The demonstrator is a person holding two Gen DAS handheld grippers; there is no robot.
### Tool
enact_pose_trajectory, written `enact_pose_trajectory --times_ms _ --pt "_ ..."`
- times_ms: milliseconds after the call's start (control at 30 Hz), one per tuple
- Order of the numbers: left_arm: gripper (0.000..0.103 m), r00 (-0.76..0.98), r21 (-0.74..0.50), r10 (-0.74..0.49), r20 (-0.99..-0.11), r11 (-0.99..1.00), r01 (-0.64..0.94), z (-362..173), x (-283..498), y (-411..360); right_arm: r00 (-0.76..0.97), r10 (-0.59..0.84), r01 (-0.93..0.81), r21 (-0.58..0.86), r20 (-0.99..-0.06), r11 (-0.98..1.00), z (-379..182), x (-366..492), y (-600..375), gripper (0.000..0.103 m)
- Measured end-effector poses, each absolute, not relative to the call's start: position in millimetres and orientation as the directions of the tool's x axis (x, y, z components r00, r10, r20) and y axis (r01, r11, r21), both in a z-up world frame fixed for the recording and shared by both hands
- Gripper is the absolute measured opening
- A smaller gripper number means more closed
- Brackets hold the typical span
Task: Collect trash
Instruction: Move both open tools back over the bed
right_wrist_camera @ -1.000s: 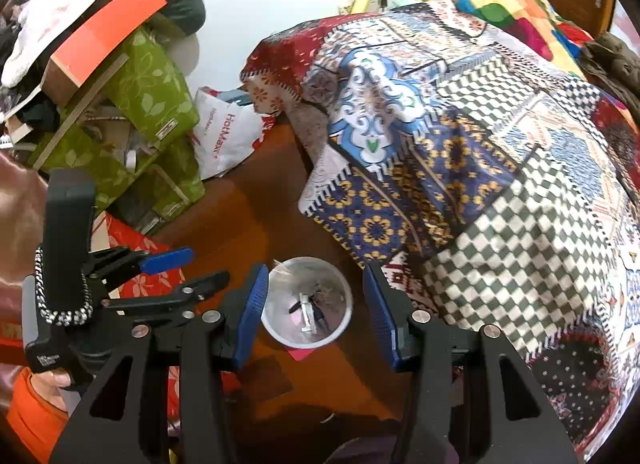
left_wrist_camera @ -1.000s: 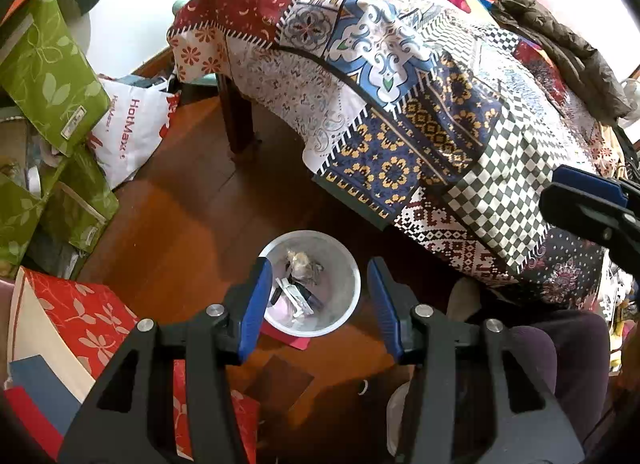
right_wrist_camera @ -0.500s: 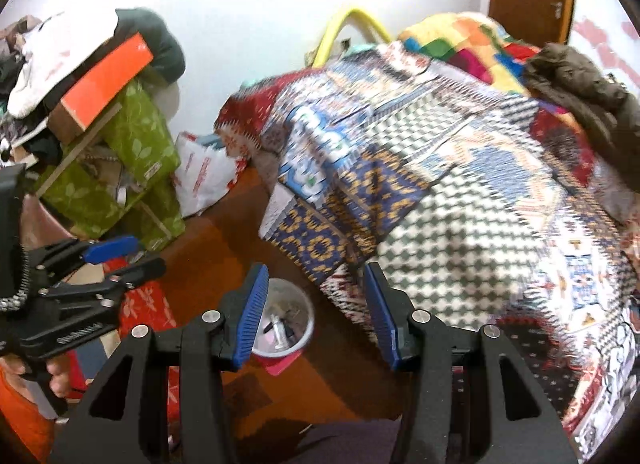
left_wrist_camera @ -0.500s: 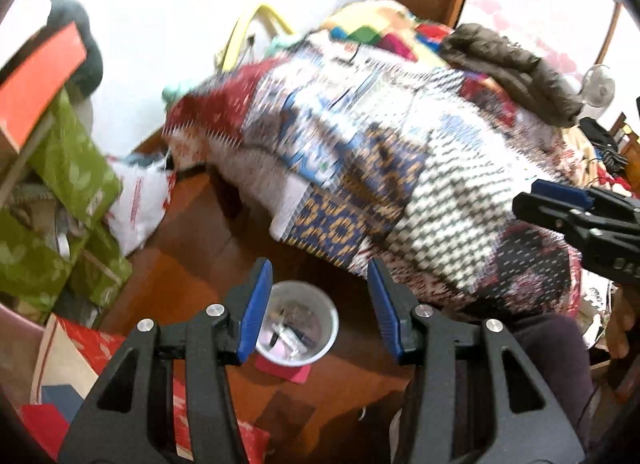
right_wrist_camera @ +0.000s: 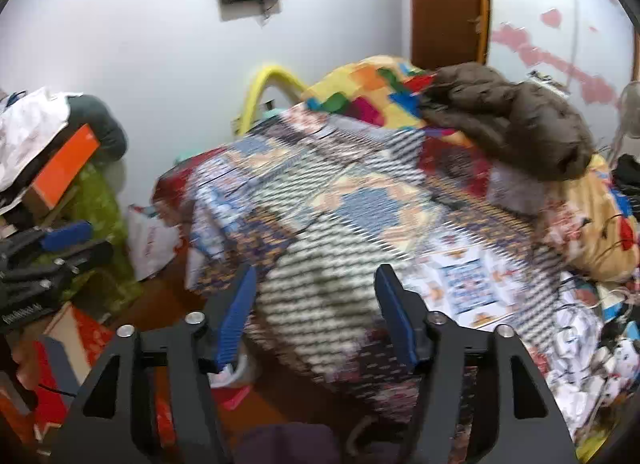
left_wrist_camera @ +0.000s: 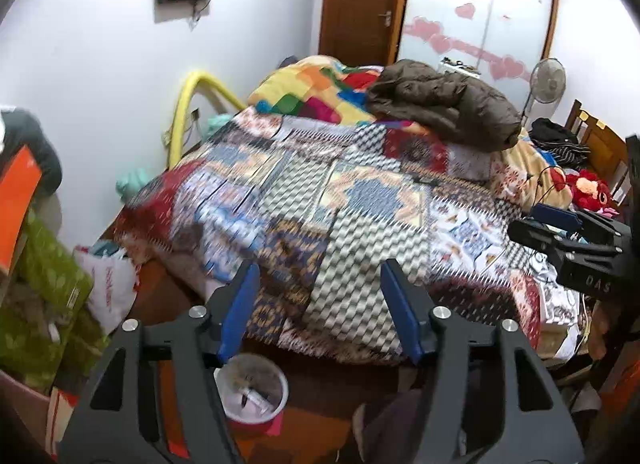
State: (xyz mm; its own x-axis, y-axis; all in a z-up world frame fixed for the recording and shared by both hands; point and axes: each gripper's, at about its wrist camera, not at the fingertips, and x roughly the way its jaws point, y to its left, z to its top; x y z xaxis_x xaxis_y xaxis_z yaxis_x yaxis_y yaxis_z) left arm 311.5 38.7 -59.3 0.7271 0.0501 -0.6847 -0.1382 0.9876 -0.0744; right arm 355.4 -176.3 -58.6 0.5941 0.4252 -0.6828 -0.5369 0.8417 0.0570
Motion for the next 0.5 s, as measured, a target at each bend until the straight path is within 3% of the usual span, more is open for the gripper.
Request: enact_pose_trajectory --times_ms 267,500 --pt "0.063 0.736 -0.066 -0.015 -0.677 0.997 -0.04 -41.1 401.9 1.1 0.634 0.379 -0.48 0.042 -0.674 0.876 -60.4 408.5 -224.3 0.063" --pt "0.064 0.723 -0.076 -0.057 -0.688 0.997 0.007 -56.6 511.1 -17.4 0.623 0.32 -0.437 0.021 -0.714 0.899 -93.5 478.8 -243.4 0.063"
